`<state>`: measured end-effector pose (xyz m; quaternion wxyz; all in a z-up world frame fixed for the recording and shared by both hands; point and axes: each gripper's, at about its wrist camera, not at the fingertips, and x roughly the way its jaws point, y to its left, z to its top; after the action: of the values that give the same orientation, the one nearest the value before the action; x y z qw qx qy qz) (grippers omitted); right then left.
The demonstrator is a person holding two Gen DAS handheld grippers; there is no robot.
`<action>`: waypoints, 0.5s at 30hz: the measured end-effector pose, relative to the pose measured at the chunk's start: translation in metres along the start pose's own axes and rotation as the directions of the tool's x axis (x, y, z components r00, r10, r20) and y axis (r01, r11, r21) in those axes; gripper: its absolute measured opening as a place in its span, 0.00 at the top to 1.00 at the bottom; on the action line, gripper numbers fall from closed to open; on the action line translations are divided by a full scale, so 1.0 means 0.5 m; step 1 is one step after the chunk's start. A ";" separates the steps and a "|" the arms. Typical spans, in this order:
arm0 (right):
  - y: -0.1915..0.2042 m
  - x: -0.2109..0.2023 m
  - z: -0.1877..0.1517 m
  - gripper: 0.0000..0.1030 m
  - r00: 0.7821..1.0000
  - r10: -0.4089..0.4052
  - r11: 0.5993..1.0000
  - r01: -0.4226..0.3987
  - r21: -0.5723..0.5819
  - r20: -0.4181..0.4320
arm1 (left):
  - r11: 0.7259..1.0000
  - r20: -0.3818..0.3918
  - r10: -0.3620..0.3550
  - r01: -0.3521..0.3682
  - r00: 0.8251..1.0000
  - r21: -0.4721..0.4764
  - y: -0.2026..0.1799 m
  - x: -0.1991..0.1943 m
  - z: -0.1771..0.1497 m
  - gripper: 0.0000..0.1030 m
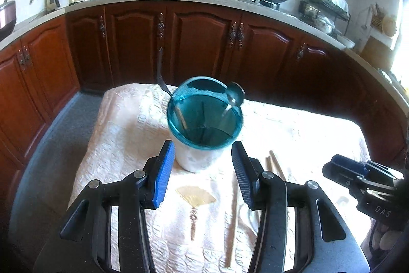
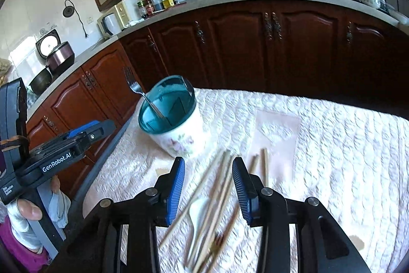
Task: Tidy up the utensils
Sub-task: 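Withdraw both tools from the holder toward the chopsticks, then grasp a wooden chopstick with the left tool while the right tool grasps another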
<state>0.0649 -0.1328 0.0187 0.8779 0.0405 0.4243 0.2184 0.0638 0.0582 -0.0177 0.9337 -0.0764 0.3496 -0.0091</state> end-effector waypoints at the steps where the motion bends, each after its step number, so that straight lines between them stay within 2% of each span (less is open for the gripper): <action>1: -0.003 -0.003 -0.005 0.64 1.000 -0.001 1.000 0.001 0.005 -0.002 | 1.000 -0.004 -0.007 0.007 1.000 -0.001 -0.003 -0.001 -0.004 0.56; 8: -0.031 -0.011 -0.071 0.64 0.998 0.009 1.000 -0.007 0.030 -0.056 | 0.999 -0.047 -0.037 0.036 0.998 -0.018 -0.002 0.001 -0.038 0.56; 15: -0.059 0.030 -0.133 0.64 0.990 0.030 0.997 -0.021 0.068 -0.138 | 0.999 -0.121 -0.037 0.034 0.992 -0.031 0.011 0.028 -0.083 0.56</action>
<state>0.0328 -0.1610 -0.0419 0.8415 0.0596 0.4909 0.2175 0.0469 0.0569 -0.0582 0.9092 -0.0955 0.4046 -0.0252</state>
